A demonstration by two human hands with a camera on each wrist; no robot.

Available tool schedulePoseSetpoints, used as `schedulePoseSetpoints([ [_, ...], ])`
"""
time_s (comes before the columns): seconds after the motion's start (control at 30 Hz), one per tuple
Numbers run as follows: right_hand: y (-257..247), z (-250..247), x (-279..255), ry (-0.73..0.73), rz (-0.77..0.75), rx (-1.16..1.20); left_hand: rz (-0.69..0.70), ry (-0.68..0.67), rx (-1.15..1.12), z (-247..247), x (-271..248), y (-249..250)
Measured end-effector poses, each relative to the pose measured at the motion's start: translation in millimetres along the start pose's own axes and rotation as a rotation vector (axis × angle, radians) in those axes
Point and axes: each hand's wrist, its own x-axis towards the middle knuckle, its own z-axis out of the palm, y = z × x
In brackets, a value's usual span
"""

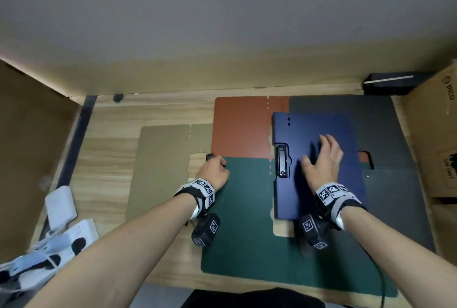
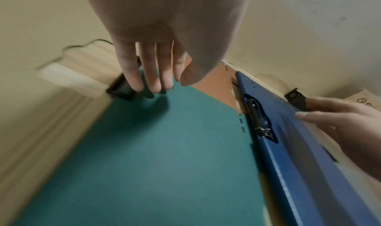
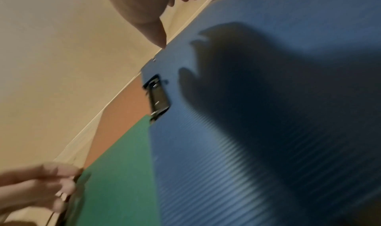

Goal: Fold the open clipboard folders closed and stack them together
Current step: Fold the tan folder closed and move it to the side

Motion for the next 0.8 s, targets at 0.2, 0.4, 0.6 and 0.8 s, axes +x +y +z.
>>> schedulePoseSetpoints([
  [0.2,-60,50,-23,-0.271,-0.245,-0.068,-0.071,0.044,0.131,-24,14,-47],
  [0.4,-87,98,-38,-0.524,-0.353,-0.319,0.014,-0.069,0.303,-12,25,-66],
  [0.6,-89,118,-38,-0.564,-0.388,-0.47,0.196,-0.047,0.491,-14,32,-62],
  [0.8,-89,116,-41,-0.549,-0.418,-0.558,0.278,-0.052,0.529,-20,36,-54],
])
